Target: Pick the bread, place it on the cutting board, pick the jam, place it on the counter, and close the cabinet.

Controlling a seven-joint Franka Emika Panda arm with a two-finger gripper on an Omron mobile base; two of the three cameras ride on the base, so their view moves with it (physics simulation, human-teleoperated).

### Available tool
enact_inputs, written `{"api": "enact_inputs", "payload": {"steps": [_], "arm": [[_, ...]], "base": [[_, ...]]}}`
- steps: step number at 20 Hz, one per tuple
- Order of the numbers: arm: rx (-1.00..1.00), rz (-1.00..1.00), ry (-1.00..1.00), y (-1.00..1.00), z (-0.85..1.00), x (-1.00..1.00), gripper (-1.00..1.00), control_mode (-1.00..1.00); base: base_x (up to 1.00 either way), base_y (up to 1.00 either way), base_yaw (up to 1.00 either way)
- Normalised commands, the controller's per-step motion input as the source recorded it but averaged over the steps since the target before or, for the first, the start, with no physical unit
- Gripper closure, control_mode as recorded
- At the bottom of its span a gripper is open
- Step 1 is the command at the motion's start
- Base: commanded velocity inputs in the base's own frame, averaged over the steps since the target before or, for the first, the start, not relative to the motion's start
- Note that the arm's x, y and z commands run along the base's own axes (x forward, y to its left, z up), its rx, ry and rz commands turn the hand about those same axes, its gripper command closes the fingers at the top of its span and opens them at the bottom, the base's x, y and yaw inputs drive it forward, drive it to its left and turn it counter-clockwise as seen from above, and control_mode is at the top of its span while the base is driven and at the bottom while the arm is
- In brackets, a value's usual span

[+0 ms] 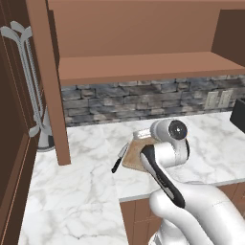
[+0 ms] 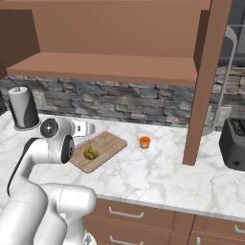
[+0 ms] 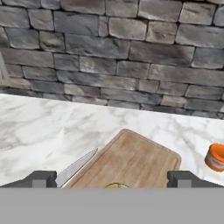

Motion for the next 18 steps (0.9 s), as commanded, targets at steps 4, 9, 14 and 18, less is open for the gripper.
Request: {"api": "enact_inputs", "payload": {"steps": [4, 9, 14, 18], "arm": [[0.0, 0.0, -0.14, 0.0, 0.03, -0.34, -1.0, -1.0], [0.02, 0.0, -0.14, -0.03, 0.0, -0.35, -1.0, -1.0], [0.02, 0.0, -0.16, -0.05, 0.0, -0.4, -1.0, -1.0], [0.02, 0.0, -0.17, -0.07, 0.01, -0.42, -1.0, -1.0]], "base": [[0.0, 0.0, 0.0], [0.0, 0.0, 0.0], [0.0, 0.0, 0.0], [0.0, 0.0, 0.0]]}}
